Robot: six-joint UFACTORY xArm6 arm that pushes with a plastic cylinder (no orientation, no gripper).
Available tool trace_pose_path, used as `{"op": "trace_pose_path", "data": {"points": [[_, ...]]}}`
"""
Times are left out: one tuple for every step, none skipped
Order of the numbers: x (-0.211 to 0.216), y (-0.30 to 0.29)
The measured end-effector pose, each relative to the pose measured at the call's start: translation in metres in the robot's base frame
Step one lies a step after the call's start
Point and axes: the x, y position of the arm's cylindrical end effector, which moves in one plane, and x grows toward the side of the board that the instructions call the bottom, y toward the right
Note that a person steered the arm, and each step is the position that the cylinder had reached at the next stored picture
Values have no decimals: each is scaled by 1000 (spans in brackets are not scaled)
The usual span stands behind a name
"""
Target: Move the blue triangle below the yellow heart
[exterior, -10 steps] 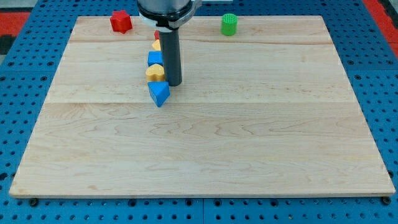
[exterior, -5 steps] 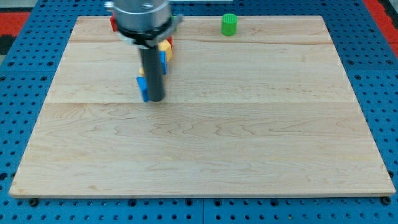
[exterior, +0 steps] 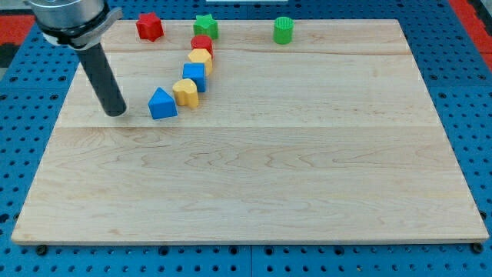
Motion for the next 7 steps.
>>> {"op": "trace_pose_path", "data": {"points": [[-19,23],[-10,35],[0,36],[3,38],[11,38],[13,56],[10,59]]}}
